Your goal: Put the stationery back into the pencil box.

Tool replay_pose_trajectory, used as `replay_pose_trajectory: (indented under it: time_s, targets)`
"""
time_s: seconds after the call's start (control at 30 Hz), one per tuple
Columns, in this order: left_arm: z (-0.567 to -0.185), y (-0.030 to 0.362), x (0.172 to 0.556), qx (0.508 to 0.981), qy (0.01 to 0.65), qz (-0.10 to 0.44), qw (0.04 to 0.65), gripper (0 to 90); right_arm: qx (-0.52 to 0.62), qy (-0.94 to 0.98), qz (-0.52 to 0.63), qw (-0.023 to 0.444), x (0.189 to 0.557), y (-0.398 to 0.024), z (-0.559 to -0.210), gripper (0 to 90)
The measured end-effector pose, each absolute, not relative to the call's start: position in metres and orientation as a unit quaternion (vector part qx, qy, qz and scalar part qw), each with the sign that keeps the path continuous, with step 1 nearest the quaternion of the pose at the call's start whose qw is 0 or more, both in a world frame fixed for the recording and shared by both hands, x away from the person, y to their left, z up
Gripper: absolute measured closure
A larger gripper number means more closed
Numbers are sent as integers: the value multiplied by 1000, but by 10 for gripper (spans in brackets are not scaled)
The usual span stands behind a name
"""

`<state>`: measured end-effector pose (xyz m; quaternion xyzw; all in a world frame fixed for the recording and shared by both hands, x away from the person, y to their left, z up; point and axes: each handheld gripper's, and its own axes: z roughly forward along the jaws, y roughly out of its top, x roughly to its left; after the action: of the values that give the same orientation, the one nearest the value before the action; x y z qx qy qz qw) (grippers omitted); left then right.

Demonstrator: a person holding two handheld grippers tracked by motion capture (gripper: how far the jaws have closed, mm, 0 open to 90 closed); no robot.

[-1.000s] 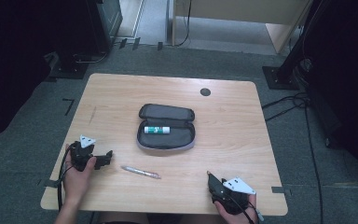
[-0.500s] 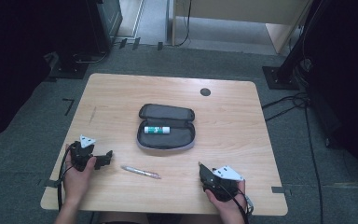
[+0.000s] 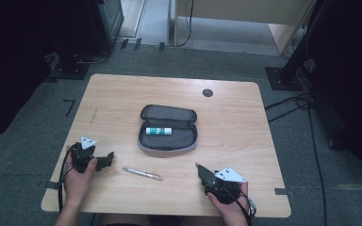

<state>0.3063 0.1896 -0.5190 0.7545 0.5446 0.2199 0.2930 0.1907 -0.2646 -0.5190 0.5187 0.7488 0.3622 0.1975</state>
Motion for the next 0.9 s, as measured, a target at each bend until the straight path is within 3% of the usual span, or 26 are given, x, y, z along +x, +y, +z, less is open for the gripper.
replay_pose_trajectory:
  time_s: [0.53,0.9]
  targets:
    - [-519,190,306,754,545,220,293,0,489,767,360,208,186,-263,-524,338]
    - [-519,190,306,754,545,220,293,0,483,768,364,211,185,-266,-524,414]
